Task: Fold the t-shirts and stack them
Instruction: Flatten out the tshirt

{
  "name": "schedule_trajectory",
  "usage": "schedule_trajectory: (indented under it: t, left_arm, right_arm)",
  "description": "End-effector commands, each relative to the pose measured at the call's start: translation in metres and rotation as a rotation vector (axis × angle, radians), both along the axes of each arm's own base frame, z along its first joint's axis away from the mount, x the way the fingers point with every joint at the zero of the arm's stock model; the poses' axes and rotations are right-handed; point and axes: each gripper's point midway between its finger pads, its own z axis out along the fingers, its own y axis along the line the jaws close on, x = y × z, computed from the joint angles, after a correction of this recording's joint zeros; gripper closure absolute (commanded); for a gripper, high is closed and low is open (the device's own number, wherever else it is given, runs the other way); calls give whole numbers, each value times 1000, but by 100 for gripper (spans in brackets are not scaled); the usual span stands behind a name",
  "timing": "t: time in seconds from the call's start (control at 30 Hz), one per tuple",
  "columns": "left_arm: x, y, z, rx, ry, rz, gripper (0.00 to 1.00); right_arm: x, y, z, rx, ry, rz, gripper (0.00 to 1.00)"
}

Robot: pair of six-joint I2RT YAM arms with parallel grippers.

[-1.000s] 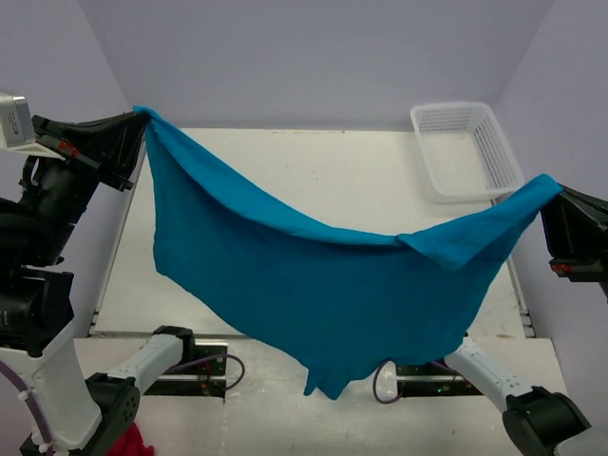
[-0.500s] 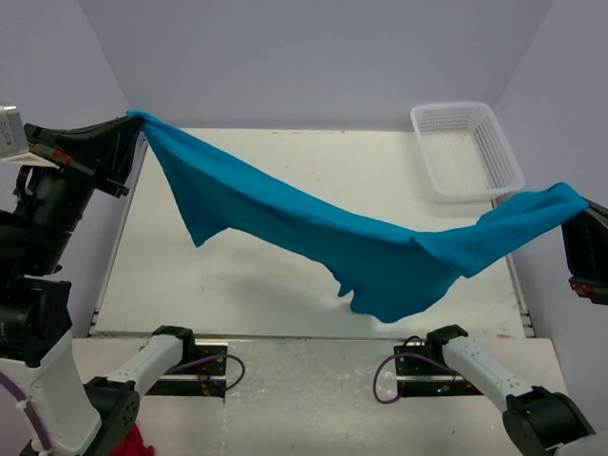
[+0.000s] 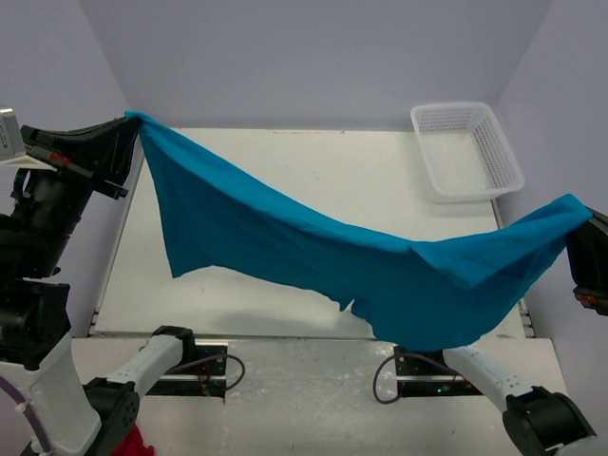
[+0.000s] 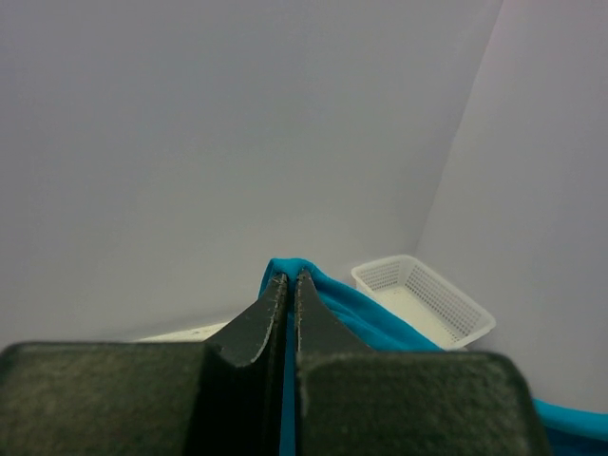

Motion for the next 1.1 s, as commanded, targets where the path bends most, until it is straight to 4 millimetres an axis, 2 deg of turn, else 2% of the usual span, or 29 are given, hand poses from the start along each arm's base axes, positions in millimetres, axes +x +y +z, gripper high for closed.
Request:
schedule_trajectory:
  t: [0.0, 0.2, 0.37, 0.47, 0.6, 0.9, 1.07]
  left_arm:
    - [8, 1, -1, 15, 8, 11, 100]
    - [19, 4, -3, 26, 22, 37, 100]
    - [18, 3, 1, 29, 12, 34, 100]
    - [8, 4, 6, 25, -11, 31, 100]
    - [-12, 4, 13, 14, -58, 20, 100]
    - [-45, 4, 22, -21, -118, -18, 100]
    - [-57, 5, 31, -29, -153, -24, 100]
  right_arm:
    - [10, 8, 1, -9, 14, 25, 100]
    - [21, 12, 4, -15, 21, 30, 100]
    - [15, 14, 7, -14, 8, 49, 100]
    - [5, 14, 8, -11, -4, 67, 100]
    - [-17, 16, 9, -19, -36, 115, 100]
    - [-68, 15, 11, -20, -119, 197, 100]
    - [-88, 21, 17, -34, -170, 264, 100]
